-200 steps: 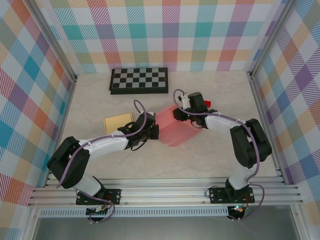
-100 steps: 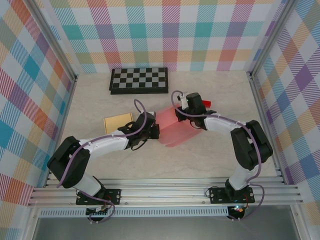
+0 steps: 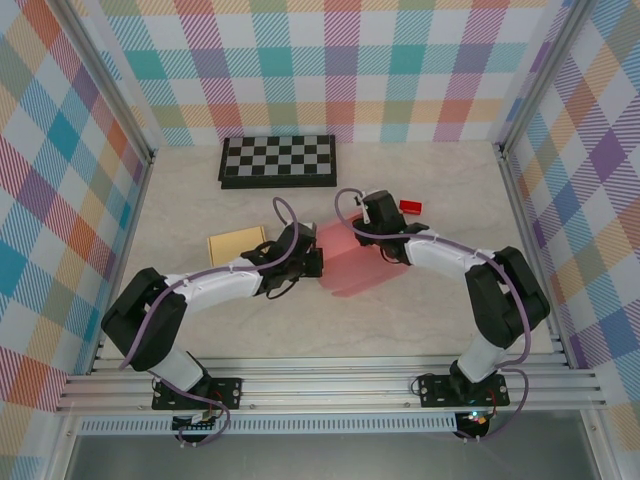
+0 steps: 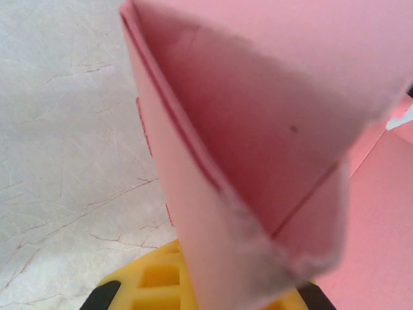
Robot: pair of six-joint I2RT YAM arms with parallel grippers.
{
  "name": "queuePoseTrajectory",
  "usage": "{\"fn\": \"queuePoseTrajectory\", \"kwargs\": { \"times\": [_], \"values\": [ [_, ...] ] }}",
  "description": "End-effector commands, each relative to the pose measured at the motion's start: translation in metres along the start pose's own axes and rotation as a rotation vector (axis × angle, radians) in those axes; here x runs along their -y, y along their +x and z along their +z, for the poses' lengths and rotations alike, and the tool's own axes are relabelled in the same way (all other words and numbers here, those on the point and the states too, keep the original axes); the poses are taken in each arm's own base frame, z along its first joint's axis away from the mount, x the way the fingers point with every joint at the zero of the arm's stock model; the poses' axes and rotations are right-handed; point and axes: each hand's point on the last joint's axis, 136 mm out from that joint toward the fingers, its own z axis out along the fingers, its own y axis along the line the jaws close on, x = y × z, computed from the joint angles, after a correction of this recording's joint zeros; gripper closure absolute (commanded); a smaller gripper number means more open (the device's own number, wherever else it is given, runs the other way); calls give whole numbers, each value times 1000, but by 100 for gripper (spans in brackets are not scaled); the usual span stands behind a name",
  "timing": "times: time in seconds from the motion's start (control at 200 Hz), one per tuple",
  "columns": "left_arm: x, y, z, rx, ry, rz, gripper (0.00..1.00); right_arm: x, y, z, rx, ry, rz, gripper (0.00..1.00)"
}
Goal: Fold the paper box
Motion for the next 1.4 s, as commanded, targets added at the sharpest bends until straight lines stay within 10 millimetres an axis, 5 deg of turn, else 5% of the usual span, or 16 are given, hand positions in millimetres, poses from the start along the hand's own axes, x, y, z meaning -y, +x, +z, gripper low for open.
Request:
{"fn": "queuePoseTrajectory", "kwargs": {
  "times": [0.0, 0.275, 0.46, 0.675, 0.785, 1.03, 1.215, 1.395],
  "values": [
    [13, -12, -8, 40, 21, -9, 100, -9, 11, -4, -44, -110, -43, 61],
    [7, -13, -11, 48, -6, -16, 100, -25, 49, -9, -116, -313, 14, 52],
    [7, -14, -12, 53, -2, -23, 100, -27, 46, -11, -103, -337, 13, 57],
    [4, -13, -14, 55, -16, -37, 100, 21, 52, -3, -163, -42, 60, 83],
    [-5, -12, -14, 50, -63, -41, 100, 51, 59, -6, -209, 151, 123, 85],
    [-15, -11, -14, 55, -123, -50, 100, 73, 53, -18, -235, 352, 70, 77],
    [-14, -11, -10, 46, -119, -51, 100, 42, 41, -13, -158, 156, 84, 71],
    [-16, -10, -8, 41, -134, -48, 100, 10, 16, -37, 6, -148, 190, 57]
  ]
}}
